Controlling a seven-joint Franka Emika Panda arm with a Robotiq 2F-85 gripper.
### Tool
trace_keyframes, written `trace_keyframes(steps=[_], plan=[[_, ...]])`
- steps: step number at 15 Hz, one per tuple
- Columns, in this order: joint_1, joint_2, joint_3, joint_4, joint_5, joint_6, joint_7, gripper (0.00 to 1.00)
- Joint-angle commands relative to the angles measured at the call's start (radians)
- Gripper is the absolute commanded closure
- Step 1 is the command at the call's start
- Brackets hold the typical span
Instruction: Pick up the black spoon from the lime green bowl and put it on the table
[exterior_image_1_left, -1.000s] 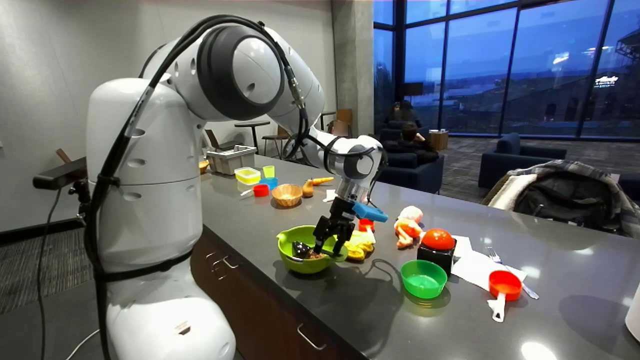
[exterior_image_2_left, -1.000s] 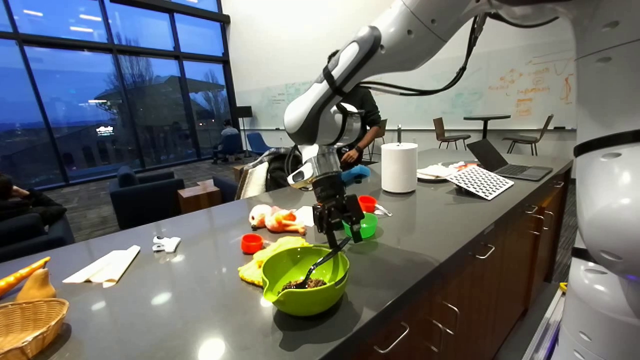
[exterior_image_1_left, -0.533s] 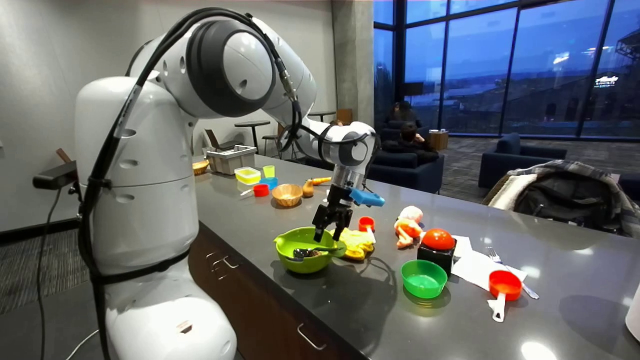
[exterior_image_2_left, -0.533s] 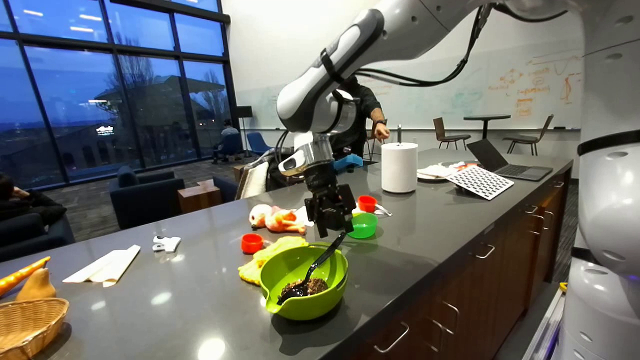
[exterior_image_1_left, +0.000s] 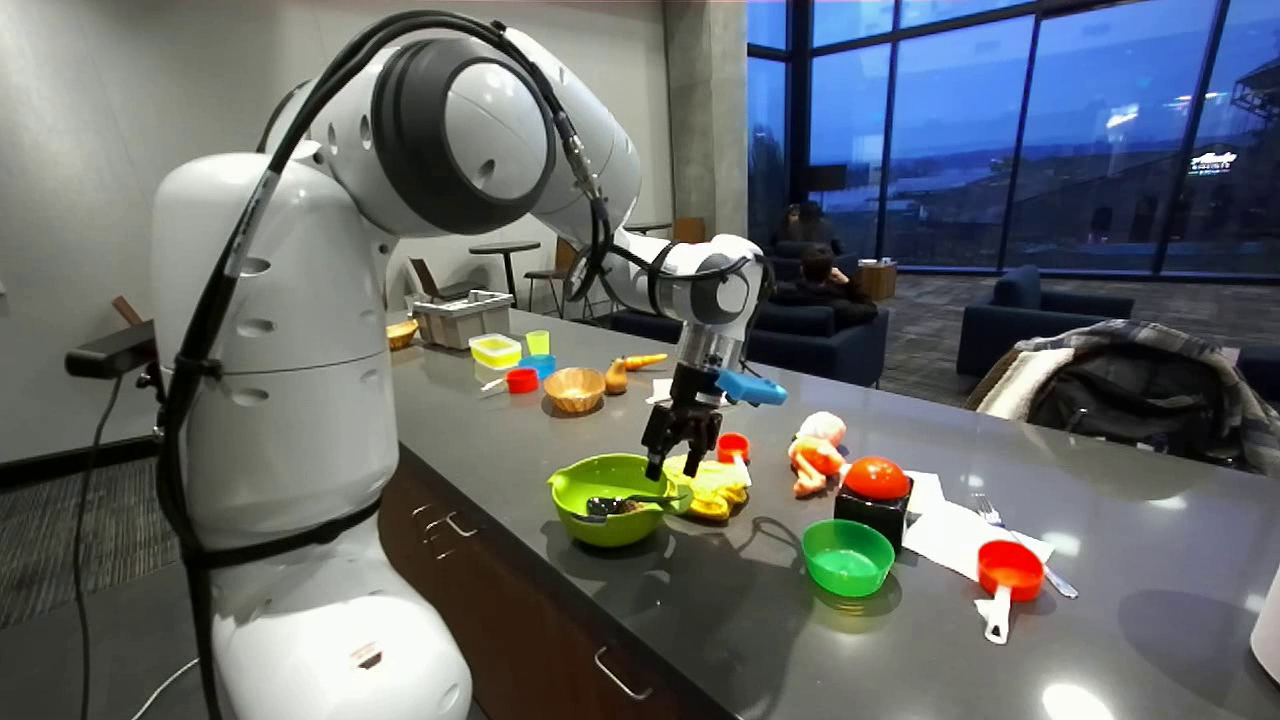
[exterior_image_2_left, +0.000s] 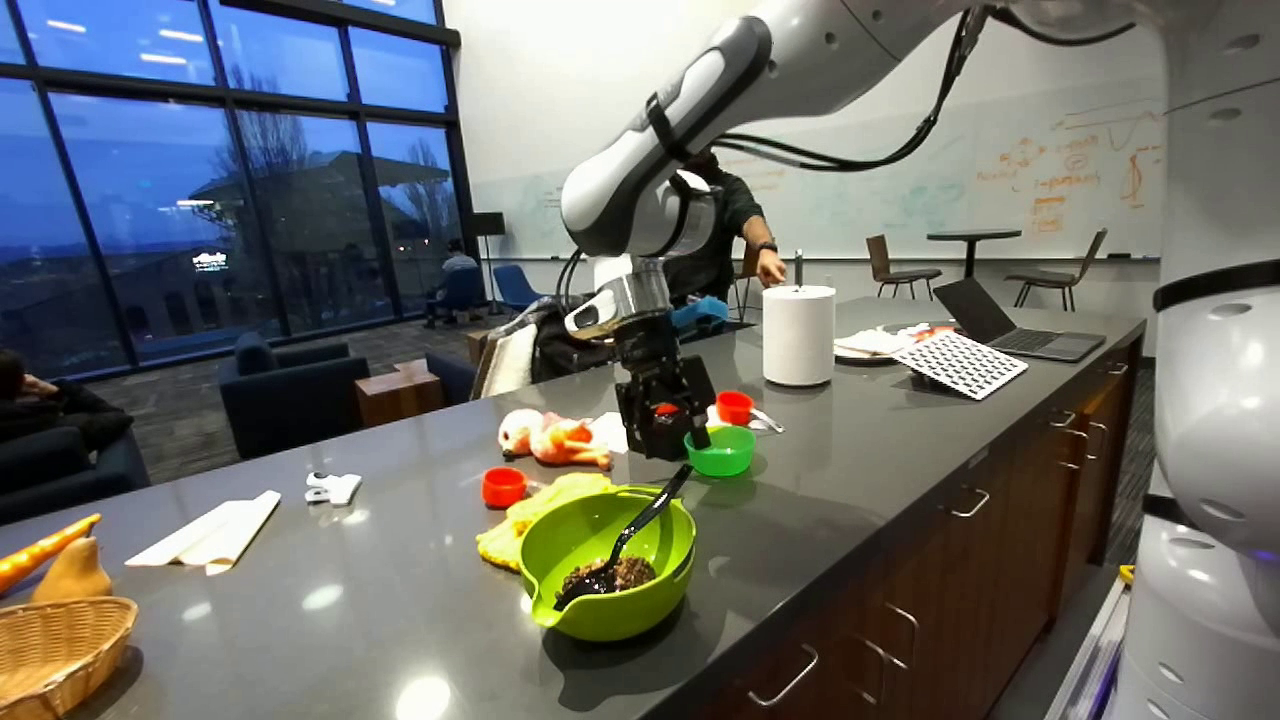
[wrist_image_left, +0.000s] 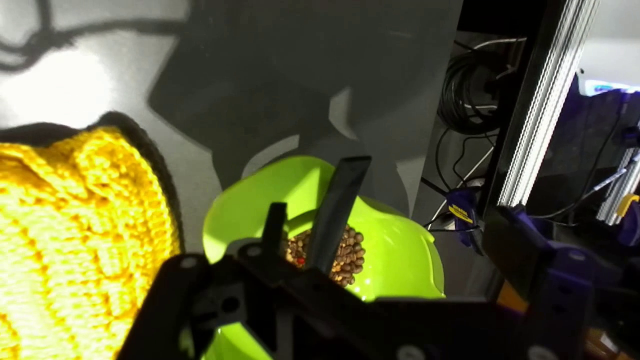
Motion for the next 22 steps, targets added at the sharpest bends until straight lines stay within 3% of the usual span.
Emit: trace_keyframes(steps=[1,22], plan=[[-0.010,0.015,-0.009,0.022,-0.005,-0.012,-0.015,0.00],[-0.014,0.051,-0.006,0.036,0.002,-0.051,0.000,0.00]])
